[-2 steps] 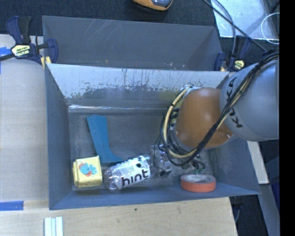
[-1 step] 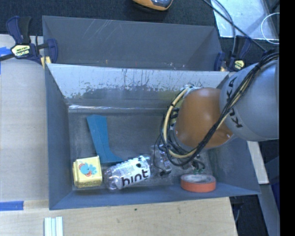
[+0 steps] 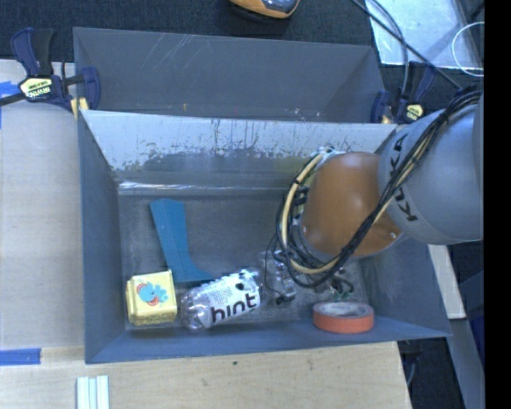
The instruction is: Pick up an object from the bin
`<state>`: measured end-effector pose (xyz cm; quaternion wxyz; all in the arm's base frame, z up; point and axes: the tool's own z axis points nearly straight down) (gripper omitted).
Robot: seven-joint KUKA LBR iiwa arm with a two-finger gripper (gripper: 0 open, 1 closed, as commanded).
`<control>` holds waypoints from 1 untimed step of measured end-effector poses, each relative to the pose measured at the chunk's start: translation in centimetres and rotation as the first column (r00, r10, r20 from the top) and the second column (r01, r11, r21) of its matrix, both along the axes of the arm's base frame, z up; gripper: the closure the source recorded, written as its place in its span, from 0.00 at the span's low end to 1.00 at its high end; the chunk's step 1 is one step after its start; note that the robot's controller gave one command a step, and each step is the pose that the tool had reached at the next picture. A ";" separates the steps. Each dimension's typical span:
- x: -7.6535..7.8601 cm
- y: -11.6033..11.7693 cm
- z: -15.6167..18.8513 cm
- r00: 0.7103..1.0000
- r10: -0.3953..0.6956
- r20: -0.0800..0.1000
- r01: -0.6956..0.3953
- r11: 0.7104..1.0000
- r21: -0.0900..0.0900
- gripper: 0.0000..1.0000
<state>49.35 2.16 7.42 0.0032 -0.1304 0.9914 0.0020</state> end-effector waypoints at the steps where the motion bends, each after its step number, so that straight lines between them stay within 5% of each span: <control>1: 0.5 0.6 1.1 1.000 0.005 -0.007 -0.005 1.000 -0.002 1.00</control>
Offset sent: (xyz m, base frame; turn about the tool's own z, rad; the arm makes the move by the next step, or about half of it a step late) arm 0.0363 -0.0046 -0.0042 -0.4300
